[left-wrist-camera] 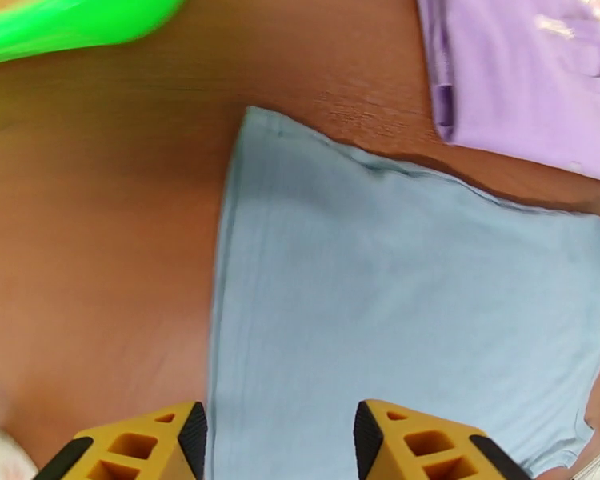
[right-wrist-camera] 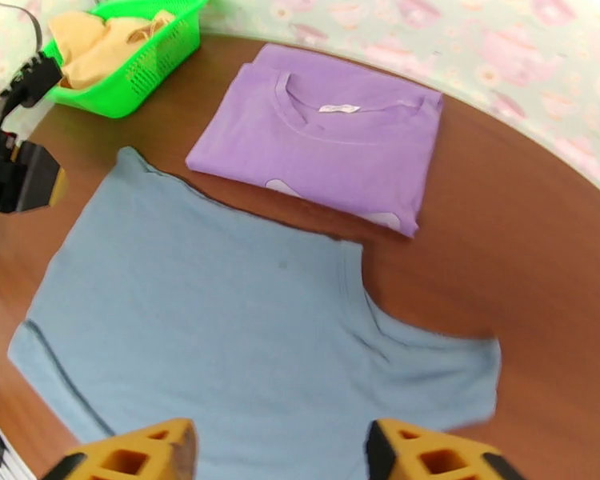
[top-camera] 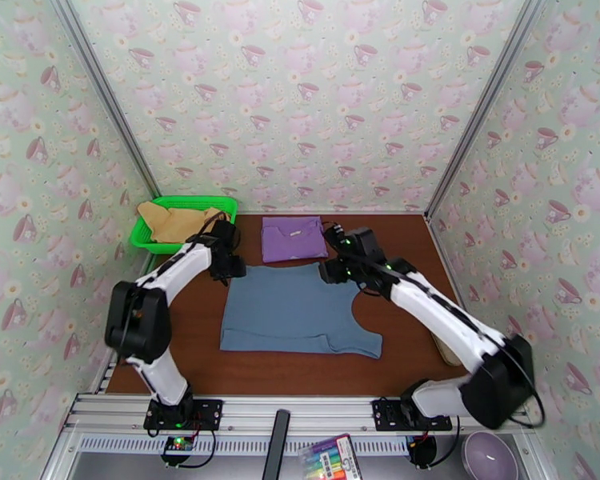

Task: Fold and stack the mixed laundry pile

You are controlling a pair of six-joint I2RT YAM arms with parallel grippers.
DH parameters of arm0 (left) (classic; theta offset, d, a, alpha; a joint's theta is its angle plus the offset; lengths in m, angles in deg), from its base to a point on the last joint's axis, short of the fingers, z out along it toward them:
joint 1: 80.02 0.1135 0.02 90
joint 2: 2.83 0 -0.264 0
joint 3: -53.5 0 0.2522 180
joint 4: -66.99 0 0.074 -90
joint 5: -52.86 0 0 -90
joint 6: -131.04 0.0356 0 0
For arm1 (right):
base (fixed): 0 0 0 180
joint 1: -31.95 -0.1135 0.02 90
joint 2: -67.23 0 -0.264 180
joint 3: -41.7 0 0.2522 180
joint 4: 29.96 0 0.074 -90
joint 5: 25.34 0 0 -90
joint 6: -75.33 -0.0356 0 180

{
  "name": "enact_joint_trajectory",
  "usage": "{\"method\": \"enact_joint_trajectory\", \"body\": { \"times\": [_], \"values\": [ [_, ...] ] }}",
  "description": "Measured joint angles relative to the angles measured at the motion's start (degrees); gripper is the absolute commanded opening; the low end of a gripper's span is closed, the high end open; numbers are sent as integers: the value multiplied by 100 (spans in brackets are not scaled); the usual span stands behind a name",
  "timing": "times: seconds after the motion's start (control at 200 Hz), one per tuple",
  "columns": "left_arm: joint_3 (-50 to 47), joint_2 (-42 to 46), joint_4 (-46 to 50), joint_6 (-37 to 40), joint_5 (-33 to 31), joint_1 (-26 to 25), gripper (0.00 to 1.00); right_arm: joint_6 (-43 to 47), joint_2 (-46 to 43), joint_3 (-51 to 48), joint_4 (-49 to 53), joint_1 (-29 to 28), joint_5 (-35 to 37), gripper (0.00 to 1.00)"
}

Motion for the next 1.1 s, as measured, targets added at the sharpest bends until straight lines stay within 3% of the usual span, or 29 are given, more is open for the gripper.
{"method": "enact_joint_trajectory", "body": {
  "times": [0.25, 0.791, 0.882, 1.012, 1.097],
  "values": [
    [894, -984, -433, 258, 83, 144, 52, 221, 1067, 269, -131, 144, -463, 47],
    [1740, -2085, -105, 354, -188, 216, 51, 216, 1563, 612, -258, 299, -673, 44],
    [1867, -2177, -52, 354, -188, 216, 43, 212, 1696, 710, -254, 326, -678, 42],
    [1915, -2210, -46, 376, -166, 216, 18, 201, 2046, 1038, -201, 404, -695, 41],
    [1912, -2210, -52, 372, -122, 210, 8, 203, 2422, 1427, -94, 479, -723, 41]
  ]
}}
